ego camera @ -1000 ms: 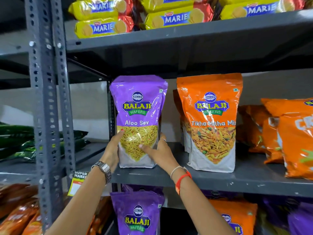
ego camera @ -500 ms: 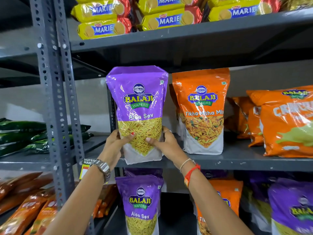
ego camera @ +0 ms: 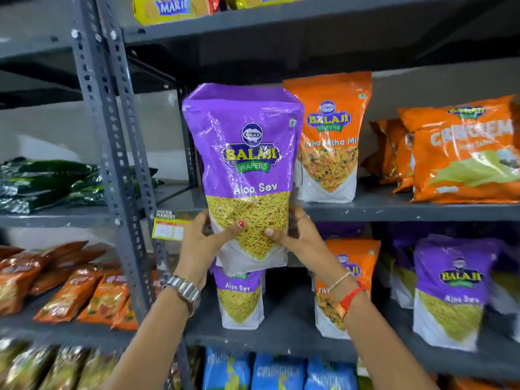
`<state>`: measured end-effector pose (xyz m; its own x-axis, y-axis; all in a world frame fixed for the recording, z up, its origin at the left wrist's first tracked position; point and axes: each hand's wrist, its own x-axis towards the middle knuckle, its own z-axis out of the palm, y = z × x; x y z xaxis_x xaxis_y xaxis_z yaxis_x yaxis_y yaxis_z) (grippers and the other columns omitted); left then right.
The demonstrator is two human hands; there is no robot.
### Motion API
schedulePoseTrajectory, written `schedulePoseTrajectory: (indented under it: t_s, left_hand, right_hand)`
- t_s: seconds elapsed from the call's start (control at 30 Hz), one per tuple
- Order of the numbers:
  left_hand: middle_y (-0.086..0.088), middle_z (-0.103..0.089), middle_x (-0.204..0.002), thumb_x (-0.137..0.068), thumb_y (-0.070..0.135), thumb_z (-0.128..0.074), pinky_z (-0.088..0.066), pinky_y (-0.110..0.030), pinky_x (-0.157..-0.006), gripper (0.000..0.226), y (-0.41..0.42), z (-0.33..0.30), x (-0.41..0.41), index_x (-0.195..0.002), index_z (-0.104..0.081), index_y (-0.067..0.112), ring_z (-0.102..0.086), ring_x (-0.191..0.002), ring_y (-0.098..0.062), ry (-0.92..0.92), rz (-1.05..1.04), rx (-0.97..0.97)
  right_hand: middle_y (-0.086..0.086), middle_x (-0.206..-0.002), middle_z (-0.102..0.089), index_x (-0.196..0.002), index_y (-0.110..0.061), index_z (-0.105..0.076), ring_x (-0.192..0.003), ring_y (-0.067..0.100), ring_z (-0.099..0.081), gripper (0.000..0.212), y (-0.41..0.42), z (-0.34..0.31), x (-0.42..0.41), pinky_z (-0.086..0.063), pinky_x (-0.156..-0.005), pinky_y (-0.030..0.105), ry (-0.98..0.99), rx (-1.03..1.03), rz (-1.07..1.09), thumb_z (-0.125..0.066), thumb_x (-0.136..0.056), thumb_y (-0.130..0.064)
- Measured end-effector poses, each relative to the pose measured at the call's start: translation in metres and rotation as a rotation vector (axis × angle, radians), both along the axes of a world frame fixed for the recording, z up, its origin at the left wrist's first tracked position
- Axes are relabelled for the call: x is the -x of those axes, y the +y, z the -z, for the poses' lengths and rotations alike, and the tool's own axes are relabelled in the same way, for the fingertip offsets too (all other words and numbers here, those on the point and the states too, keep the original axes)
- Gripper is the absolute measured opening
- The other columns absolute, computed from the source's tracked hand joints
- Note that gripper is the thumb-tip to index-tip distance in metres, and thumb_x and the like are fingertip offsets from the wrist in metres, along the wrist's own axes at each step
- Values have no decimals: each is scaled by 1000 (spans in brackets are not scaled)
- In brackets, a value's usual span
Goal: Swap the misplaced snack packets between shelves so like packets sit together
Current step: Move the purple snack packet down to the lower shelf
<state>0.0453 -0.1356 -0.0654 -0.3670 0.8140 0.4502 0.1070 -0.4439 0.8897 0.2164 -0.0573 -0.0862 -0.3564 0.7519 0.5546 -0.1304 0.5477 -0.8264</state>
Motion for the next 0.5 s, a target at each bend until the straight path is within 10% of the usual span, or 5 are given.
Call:
schedulePoseTrajectory:
  t_s: [0.5]
  left_hand:
    - [-2, -55, -80, -54, 14, -84, -47, -20, -66, 38, 7, 195, -61, -81, -57, 16, -53, -76, -22, -19, -224, 236]
  right_hand:
    - [-7, -148, -37, -147, -25, -21, -135, 10, -35, 95, 11, 178, -47, -33, -110, 31, -290, 419, -103, -75, -71, -41]
